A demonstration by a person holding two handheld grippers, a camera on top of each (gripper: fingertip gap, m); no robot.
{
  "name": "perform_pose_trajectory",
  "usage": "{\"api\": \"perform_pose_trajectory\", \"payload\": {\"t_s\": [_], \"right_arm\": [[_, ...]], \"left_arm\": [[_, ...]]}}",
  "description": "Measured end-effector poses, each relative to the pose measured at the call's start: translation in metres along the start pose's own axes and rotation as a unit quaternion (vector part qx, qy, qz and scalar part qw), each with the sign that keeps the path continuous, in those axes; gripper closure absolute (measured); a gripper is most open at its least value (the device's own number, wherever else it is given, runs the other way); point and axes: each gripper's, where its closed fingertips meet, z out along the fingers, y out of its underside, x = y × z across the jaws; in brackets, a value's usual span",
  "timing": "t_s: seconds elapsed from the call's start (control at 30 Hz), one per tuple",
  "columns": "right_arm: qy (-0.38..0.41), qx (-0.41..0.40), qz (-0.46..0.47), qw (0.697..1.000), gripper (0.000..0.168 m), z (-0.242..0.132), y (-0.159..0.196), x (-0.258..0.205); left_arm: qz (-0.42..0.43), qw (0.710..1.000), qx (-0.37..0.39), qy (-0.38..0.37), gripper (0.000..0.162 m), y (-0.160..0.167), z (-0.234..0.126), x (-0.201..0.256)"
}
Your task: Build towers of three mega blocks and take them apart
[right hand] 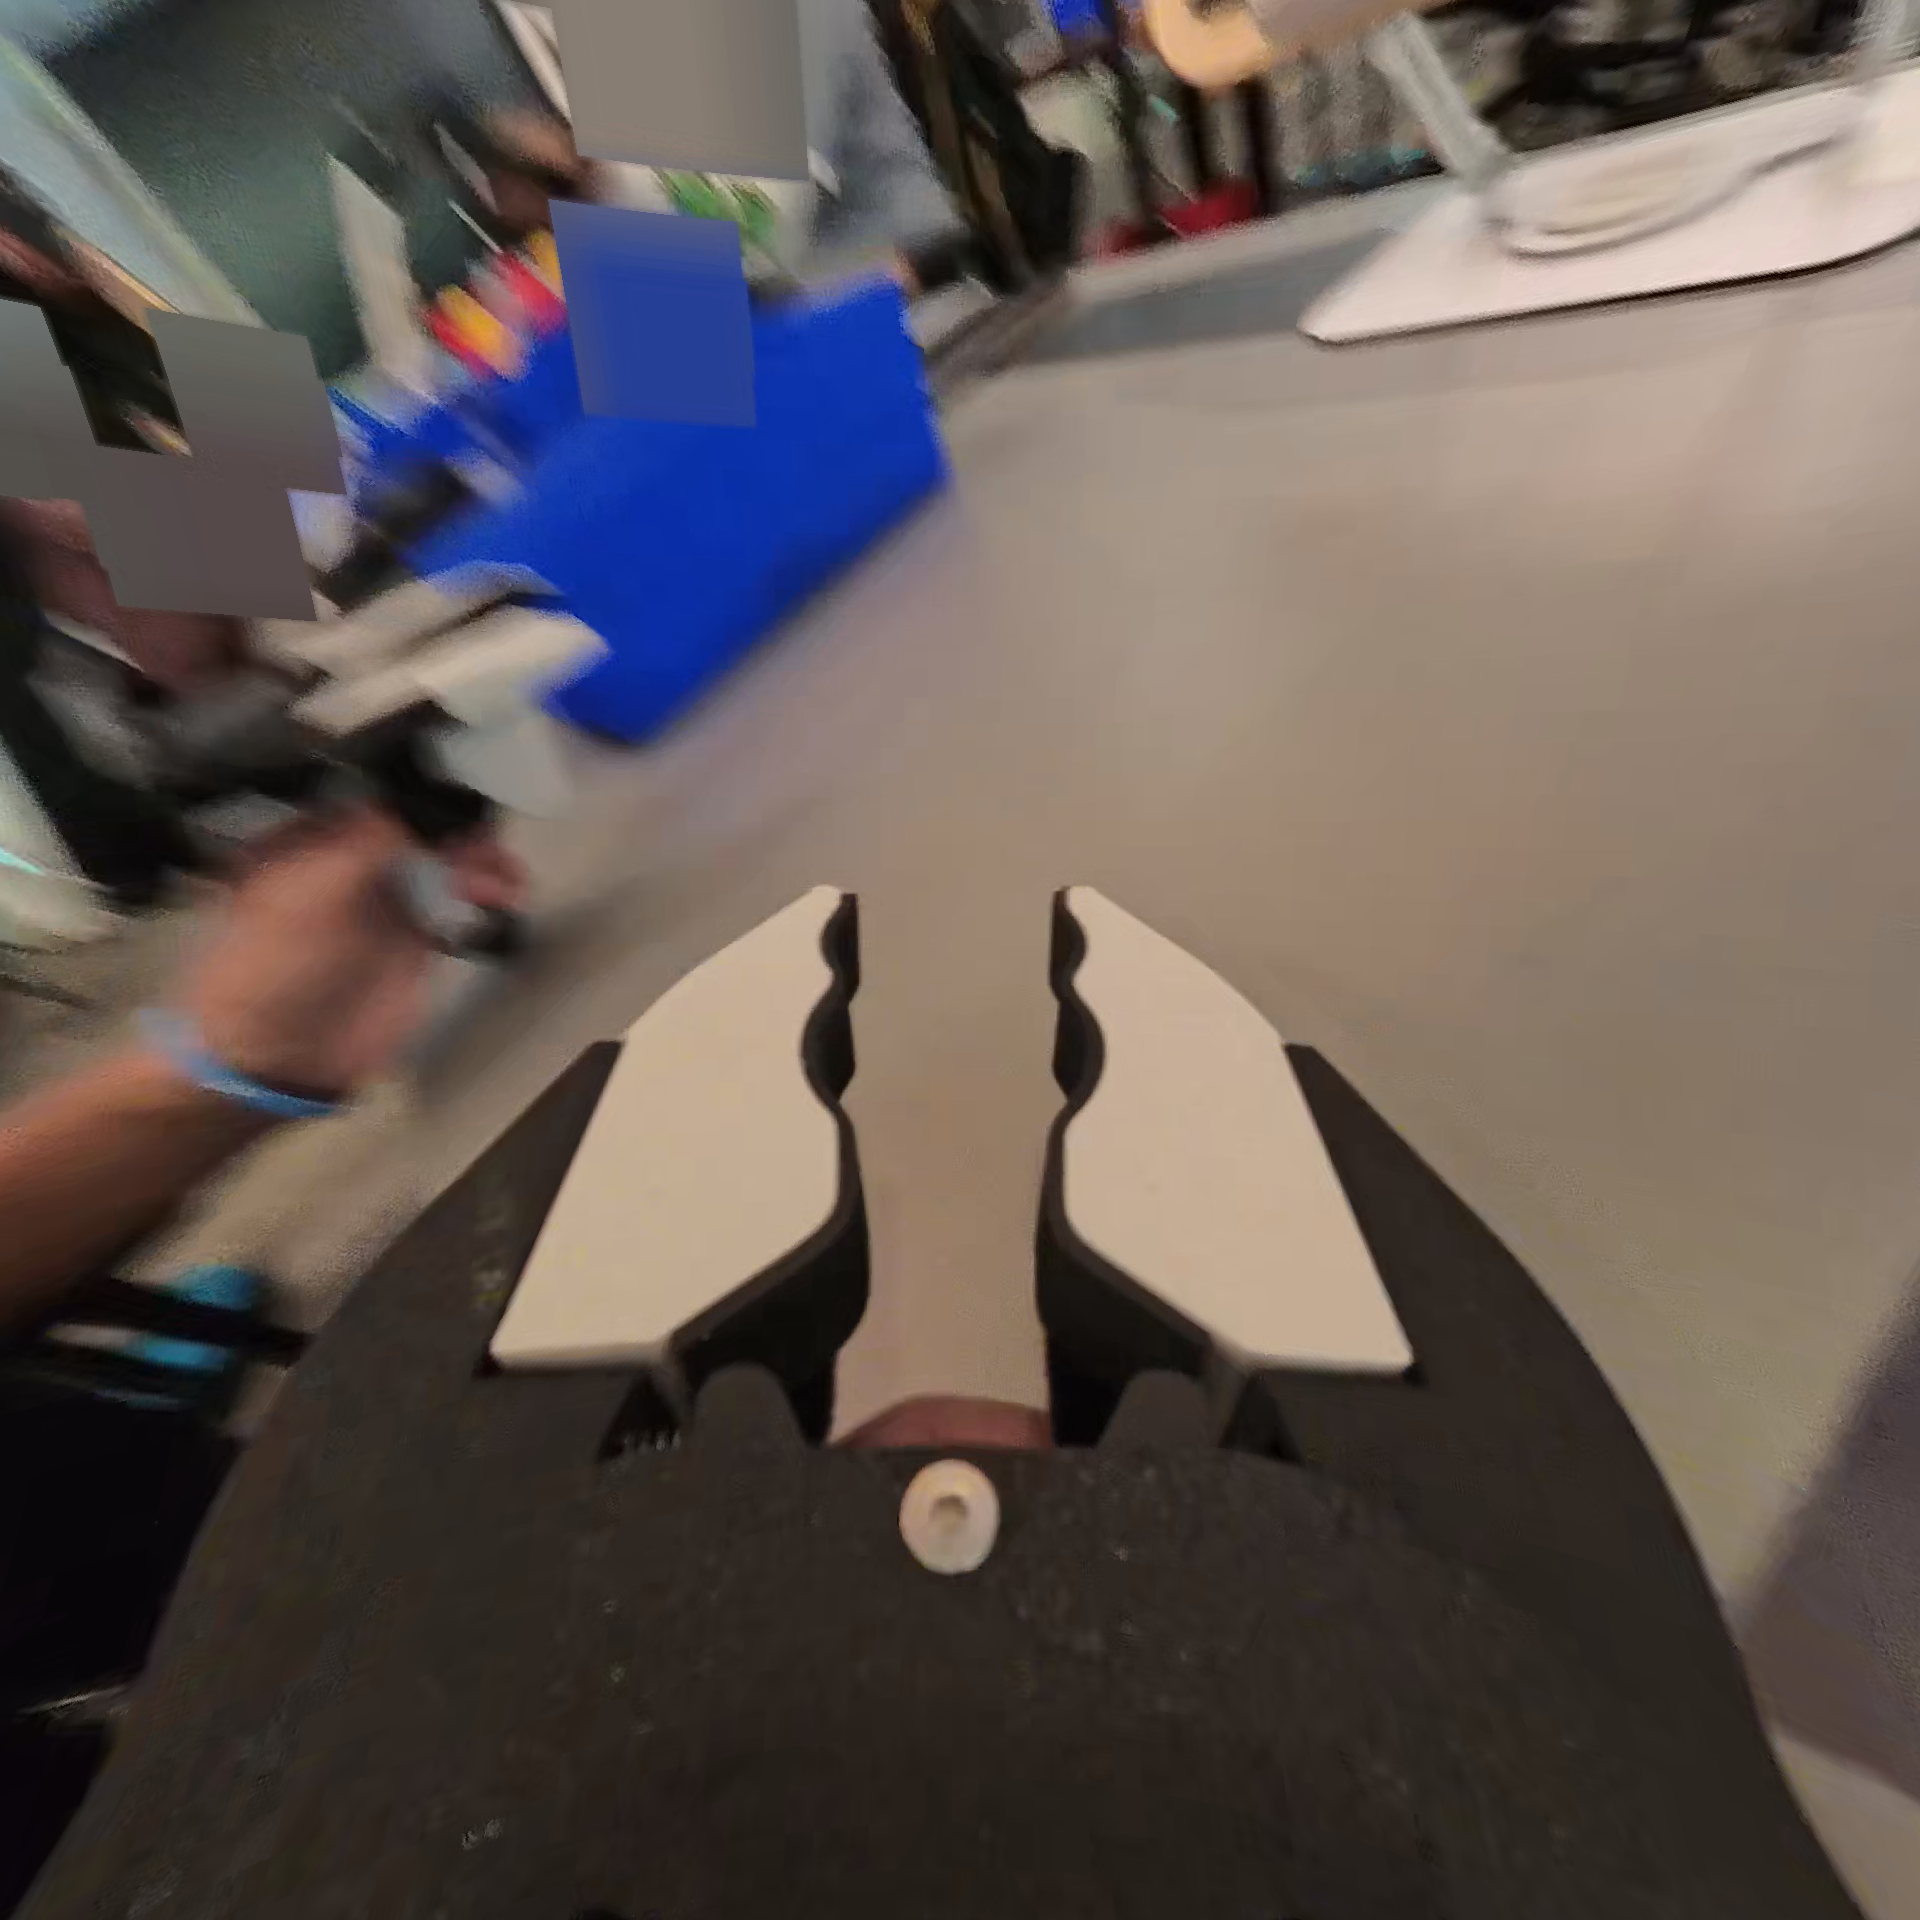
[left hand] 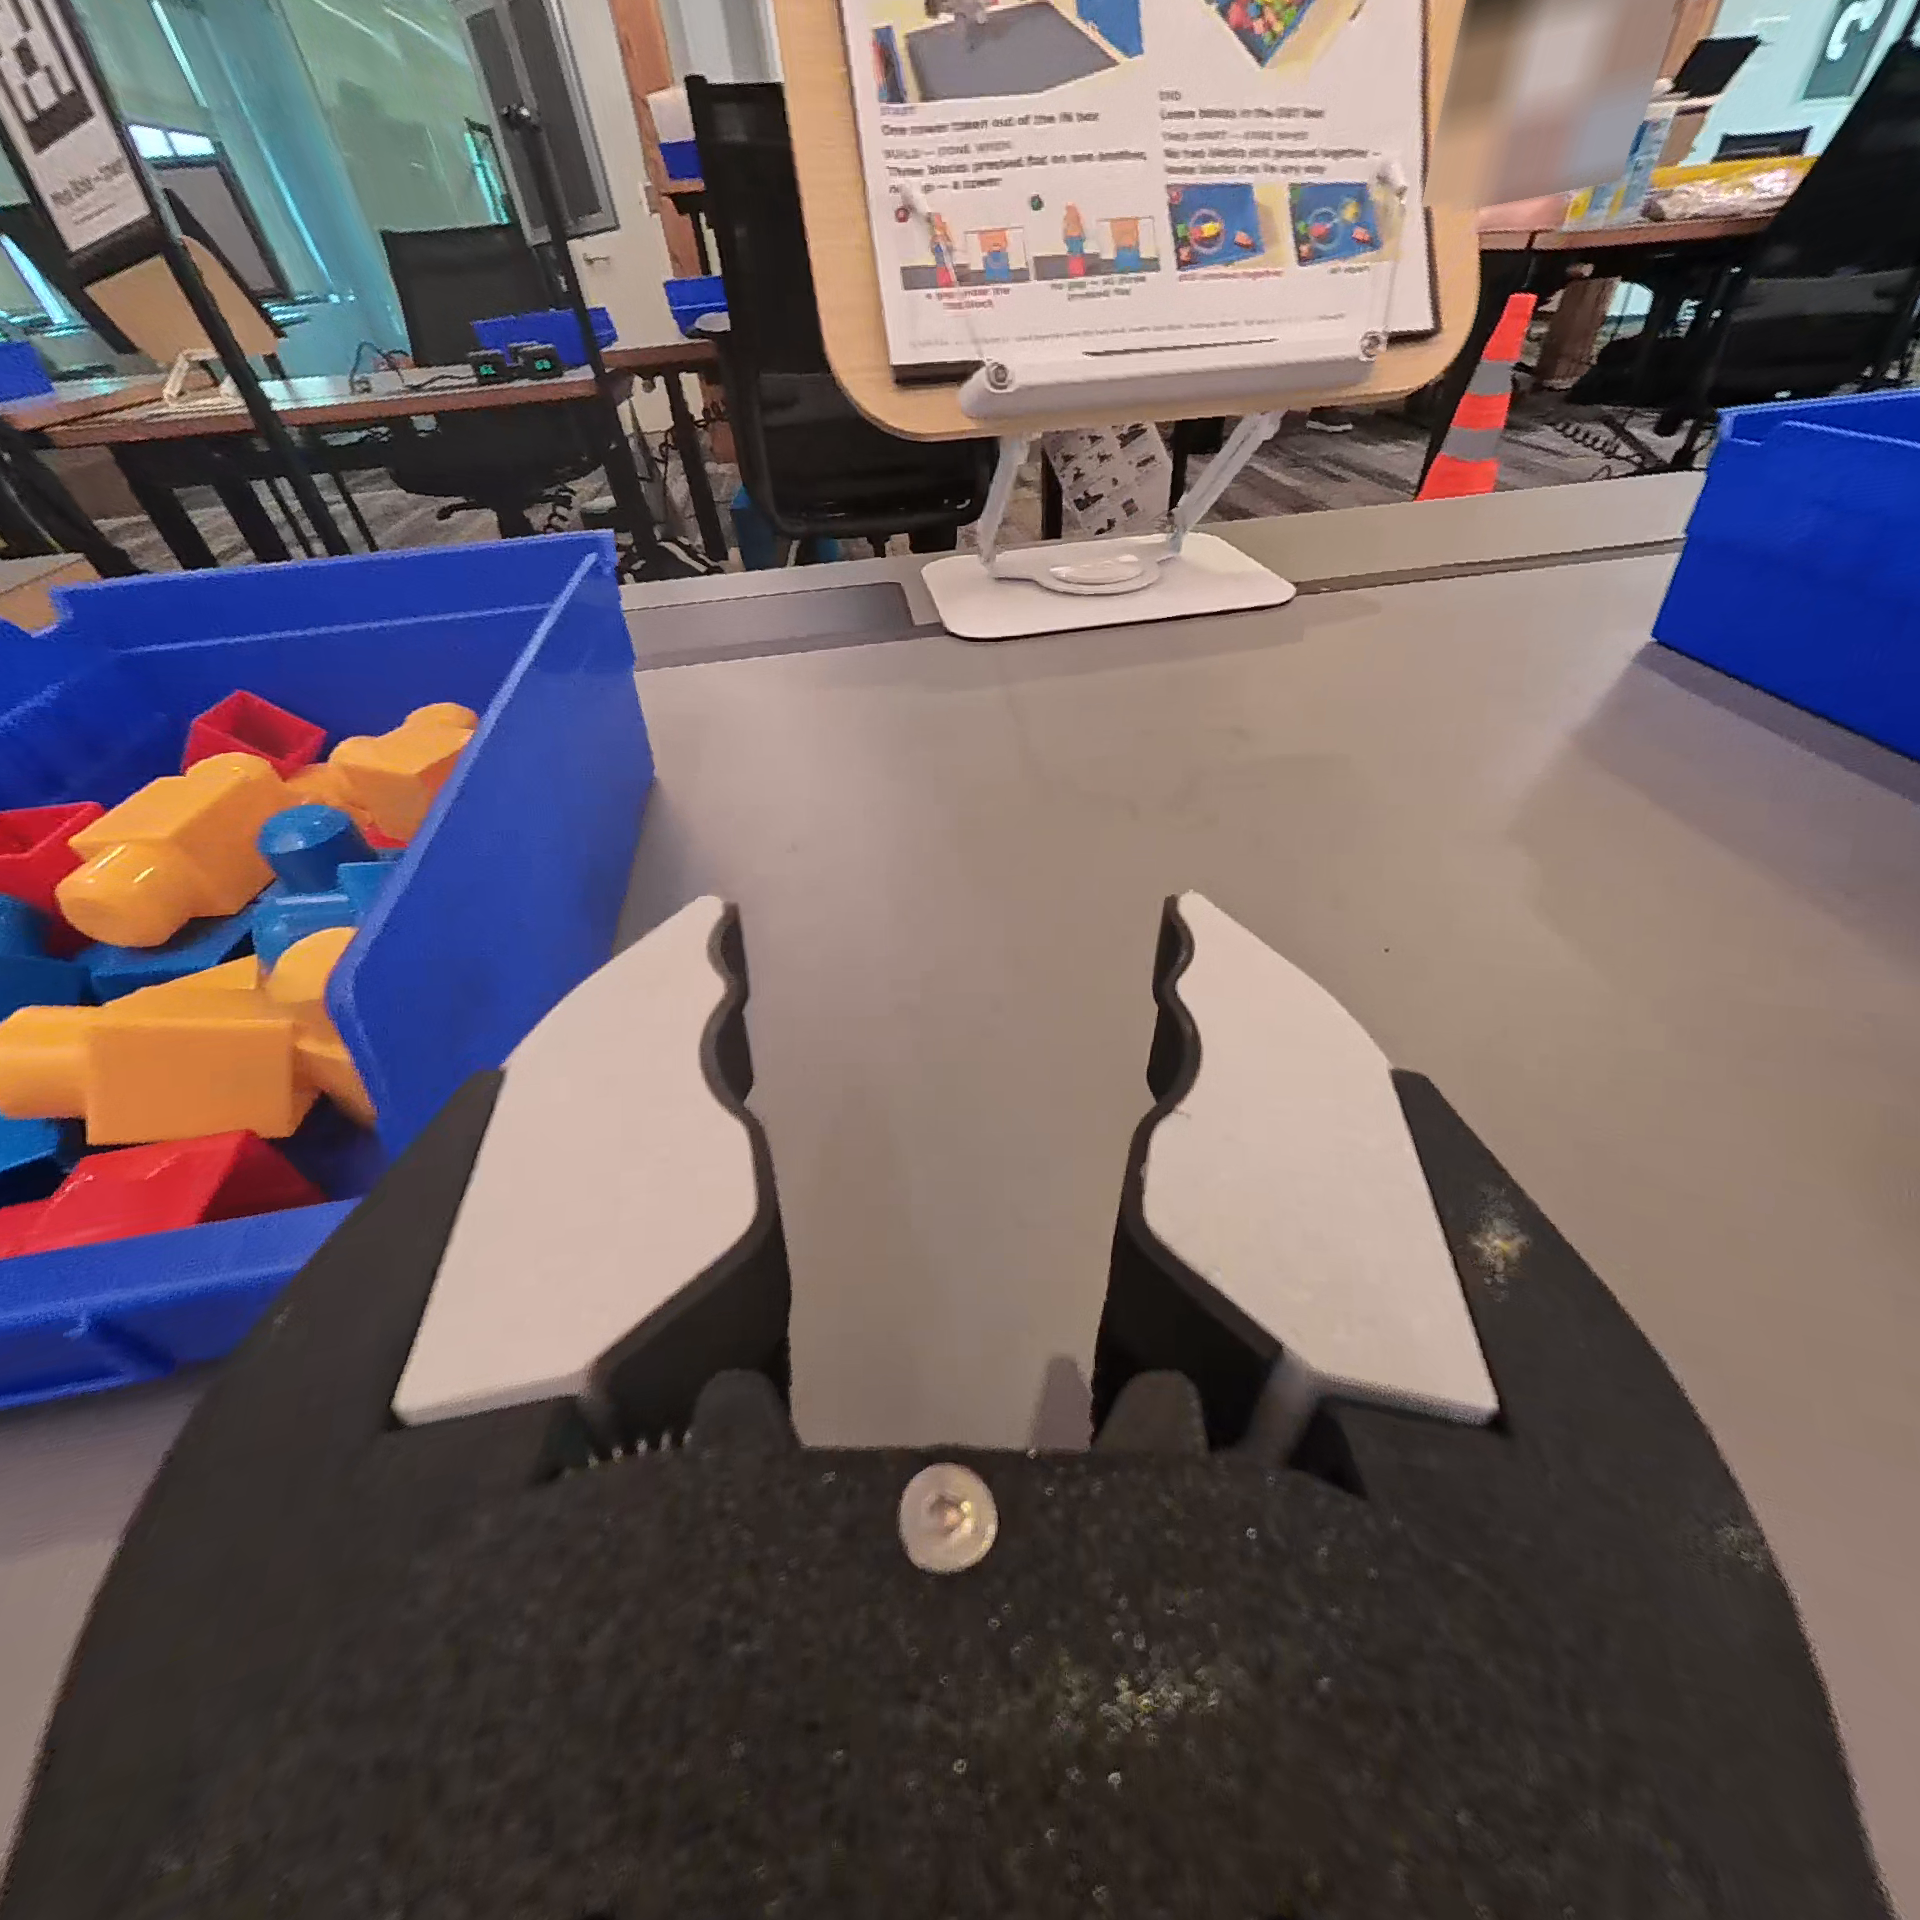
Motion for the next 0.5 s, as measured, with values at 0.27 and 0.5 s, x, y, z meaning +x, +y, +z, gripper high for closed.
{"api": "perform_pose_trajectory", "payload": {"t_s": [0.27, 0.5], "right_arm": [[0.14, 0.055, -0.028, 0.988, 0.126, -0.026, -0.015, 0.047], [0.227, 0.103, -0.137, 0.959, 0.109, -0.042, -0.032, 0.053]], "left_arm": [[-0.028, 0.999, -0.03, 0.024, 0.081, 0.008, 0.001, 0.009], [-0.043, 0.995, -0.062, 0.06, 0.085, 0.016, 0.001, 0.018]]}}
